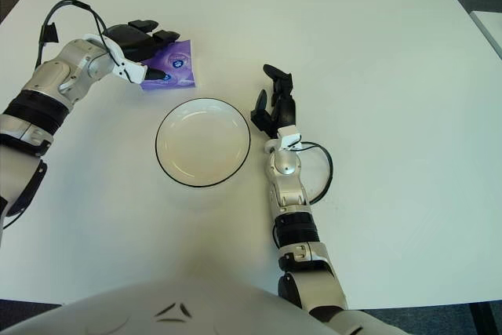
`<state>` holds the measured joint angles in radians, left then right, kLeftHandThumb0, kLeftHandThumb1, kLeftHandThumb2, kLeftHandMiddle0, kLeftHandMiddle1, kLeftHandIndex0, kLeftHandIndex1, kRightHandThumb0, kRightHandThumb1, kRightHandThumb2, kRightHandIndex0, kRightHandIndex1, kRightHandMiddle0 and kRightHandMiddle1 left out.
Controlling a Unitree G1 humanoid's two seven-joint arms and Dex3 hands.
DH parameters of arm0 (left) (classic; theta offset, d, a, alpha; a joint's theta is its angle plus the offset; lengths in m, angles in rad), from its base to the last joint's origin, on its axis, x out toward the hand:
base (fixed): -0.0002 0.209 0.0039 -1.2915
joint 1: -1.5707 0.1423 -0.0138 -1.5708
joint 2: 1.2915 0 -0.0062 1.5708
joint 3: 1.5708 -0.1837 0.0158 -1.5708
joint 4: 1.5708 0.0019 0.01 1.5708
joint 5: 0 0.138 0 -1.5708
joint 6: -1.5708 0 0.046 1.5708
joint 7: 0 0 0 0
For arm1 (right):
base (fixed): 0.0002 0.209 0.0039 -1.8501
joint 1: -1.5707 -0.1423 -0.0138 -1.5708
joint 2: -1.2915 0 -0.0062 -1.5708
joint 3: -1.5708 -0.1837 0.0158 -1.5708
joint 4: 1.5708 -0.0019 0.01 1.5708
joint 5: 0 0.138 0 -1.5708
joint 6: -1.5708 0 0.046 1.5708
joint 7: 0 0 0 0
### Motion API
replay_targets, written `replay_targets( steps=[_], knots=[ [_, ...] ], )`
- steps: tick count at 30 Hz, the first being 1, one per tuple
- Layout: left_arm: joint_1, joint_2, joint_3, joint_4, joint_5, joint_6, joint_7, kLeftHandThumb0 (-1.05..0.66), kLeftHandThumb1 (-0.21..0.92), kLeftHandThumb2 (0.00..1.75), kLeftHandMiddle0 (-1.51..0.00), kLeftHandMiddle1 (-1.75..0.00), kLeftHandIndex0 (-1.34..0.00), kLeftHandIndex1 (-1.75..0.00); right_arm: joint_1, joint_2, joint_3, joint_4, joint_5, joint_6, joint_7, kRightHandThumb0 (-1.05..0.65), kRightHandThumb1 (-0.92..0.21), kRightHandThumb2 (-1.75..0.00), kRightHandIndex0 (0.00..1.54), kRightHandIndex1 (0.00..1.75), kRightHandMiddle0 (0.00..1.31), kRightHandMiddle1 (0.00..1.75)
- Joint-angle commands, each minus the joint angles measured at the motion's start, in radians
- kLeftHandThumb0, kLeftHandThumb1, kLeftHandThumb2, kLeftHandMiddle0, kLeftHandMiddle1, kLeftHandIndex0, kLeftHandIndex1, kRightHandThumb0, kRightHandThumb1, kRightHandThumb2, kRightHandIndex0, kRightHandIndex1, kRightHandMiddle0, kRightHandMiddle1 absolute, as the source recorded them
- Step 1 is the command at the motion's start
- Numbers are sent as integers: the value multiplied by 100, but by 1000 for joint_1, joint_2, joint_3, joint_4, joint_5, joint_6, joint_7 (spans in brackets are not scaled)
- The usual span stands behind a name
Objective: Put the tissue paper into the plate.
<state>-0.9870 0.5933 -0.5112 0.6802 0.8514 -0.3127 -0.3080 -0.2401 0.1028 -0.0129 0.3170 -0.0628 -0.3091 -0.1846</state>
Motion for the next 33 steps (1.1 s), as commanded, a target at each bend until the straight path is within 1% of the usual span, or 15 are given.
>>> replay_targets(
  steps=[1, 9, 18, 33],
  knots=[
    [2, -1, -8, 7, 4, 6, -10, -97, 92, 83, -7, -1, 0, -27, 73, -4, -20, 47, 16, 70, -2, -60, -92, -91, 40, 6, 0, 92],
    [6, -6, -15, 15, 3, 5, -14, -96, 92, 83, -6, 0, 0, -24, 75, -2, -24, 41, 20, 73, -2, -58, -92, -90, 40, 6, 0, 91],
    [8, -14, -29, 33, 10, -2, -2, -95, 92, 82, -8, -1, 0, -23, 78, -1, -24, 37, 18, 70, -5, -57, -92, -90, 41, 6, 0, 93],
    [8, -18, -57, 73, 21, -35, 24, -96, 92, 86, -9, -2, 0, -20, 80, 3, -31, 33, 21, 78, -8, -58, -92, -91, 40, 6, 0, 90]
  ],
)
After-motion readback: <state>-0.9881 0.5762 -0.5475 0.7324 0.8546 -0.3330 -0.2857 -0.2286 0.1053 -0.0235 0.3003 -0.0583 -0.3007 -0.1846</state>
